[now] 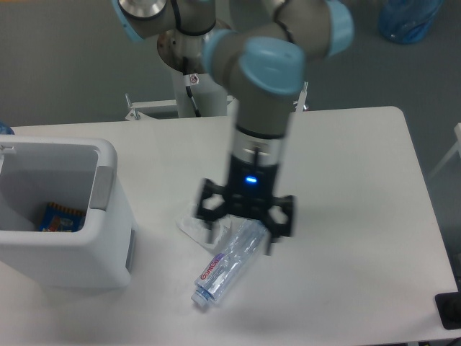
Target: Open the trash can
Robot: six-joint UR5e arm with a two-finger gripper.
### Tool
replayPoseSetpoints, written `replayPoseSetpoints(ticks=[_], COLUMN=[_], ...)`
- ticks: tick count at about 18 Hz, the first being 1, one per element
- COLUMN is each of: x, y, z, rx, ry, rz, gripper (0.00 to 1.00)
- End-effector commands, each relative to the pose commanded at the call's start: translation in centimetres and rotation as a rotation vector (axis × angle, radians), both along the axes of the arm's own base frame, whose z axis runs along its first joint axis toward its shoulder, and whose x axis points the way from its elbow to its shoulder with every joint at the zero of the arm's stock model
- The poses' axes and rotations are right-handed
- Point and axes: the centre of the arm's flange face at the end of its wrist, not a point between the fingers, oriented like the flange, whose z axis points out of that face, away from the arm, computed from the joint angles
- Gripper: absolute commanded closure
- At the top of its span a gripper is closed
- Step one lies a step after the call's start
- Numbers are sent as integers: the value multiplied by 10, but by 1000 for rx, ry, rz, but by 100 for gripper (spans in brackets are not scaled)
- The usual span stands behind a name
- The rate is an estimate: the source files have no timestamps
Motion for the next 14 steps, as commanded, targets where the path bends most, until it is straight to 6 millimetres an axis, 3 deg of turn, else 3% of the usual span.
replayPoseSetpoints(ticks=[3,5,10,14], x=[-35,-44,-50,-41], y=[-26,-35,-46,-57], z=[-20,-27,-47,-72], rx=[-53,-76,-226,-326], ry=[17,47,160,172], rz=[24,-29,-232,-308], gripper=[0,0,0,0])
